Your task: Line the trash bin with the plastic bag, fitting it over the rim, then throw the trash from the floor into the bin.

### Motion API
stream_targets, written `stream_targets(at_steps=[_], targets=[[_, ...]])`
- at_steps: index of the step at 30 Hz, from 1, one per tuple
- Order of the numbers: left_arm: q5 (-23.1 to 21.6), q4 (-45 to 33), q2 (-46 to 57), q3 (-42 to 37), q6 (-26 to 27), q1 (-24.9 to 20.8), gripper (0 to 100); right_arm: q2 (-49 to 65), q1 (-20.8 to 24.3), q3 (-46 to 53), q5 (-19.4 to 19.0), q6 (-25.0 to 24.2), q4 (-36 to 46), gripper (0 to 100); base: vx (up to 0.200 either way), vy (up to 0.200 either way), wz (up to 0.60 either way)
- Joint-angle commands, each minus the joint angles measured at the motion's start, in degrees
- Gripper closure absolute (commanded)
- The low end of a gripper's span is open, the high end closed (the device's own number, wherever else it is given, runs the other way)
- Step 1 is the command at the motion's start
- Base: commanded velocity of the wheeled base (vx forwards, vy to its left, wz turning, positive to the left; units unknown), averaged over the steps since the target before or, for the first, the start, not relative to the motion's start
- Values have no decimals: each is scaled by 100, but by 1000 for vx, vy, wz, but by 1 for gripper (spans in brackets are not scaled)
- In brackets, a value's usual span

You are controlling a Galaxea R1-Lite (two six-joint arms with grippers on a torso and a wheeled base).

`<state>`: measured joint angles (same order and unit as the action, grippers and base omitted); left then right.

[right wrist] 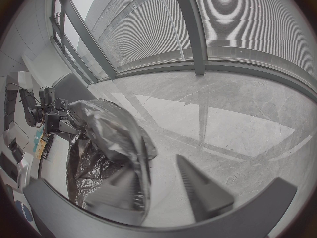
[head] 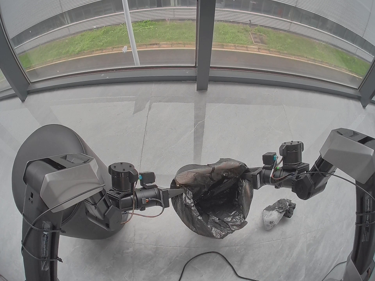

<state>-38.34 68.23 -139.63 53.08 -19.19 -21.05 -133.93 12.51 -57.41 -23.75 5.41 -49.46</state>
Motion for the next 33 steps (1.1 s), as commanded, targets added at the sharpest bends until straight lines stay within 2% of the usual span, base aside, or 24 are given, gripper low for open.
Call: stream_targets(at_steps=[1, 12, 19, 27, 33], targets=[[2, 6, -3, 1, -6, 49, 100, -55, -11, 1, -7, 12, -46, 0, 0, 0, 0], [-7, -3, -73, 141, 3, 268, 100, -11, -310, -7, 2, 12, -161, 0, 0, 0, 0], [-7, -231, -249, 616, 3, 400, 100, -63, -469, -69, -16, 39, -152, 0, 0, 0, 0], [-7, -715, -258, 1258, 12, 427, 100, -345, -469, -456, -25, 30, -152, 0, 0, 0, 0], [-7, -741, -143, 1214, 29, 409, 100, 51, -266, 151, -86, 48, -161, 0, 0, 0, 0]])
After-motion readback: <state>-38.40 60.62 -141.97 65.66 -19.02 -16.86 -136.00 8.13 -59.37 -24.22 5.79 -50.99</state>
